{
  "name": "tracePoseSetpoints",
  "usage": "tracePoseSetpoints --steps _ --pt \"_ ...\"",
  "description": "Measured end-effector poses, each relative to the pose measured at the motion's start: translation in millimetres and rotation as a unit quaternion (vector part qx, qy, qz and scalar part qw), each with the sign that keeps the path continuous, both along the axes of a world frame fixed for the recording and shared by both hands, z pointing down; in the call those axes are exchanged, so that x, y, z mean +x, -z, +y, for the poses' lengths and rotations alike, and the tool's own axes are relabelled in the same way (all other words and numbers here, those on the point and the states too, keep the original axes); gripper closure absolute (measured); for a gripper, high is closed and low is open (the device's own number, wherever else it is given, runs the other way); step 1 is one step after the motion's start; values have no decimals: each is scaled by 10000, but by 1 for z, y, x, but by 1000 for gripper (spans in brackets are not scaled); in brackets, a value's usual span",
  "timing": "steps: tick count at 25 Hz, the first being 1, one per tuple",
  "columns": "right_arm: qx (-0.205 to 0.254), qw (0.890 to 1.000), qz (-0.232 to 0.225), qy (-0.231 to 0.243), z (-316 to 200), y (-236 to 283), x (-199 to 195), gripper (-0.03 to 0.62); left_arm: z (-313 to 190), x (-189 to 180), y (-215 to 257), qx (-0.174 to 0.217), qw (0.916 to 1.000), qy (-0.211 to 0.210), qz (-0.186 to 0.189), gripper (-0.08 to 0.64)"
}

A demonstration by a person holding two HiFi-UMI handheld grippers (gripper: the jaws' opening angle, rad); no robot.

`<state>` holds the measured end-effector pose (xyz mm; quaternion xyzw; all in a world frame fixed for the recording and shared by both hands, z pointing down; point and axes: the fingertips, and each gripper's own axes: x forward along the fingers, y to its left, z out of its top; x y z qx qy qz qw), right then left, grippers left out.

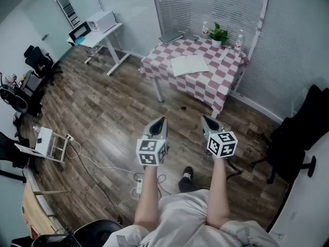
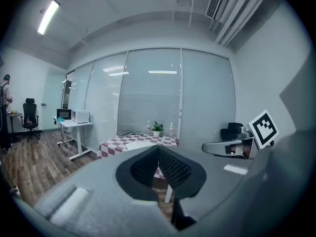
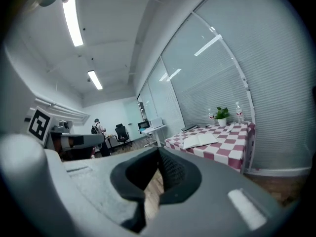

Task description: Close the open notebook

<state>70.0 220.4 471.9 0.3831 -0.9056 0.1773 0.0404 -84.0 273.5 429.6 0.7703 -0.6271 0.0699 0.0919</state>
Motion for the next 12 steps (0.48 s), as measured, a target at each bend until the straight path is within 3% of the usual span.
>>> tracePoseSetpoints --steps 4,12 --pt "-4 9995 224 223 -40 -7 -8 592 -42 -2 -2 -72 9998 -118 -118 552" --pt "-14 9996 260 111 -117 -5 -4 592 -117 -17 2 -14 9997 -87 -231 552"
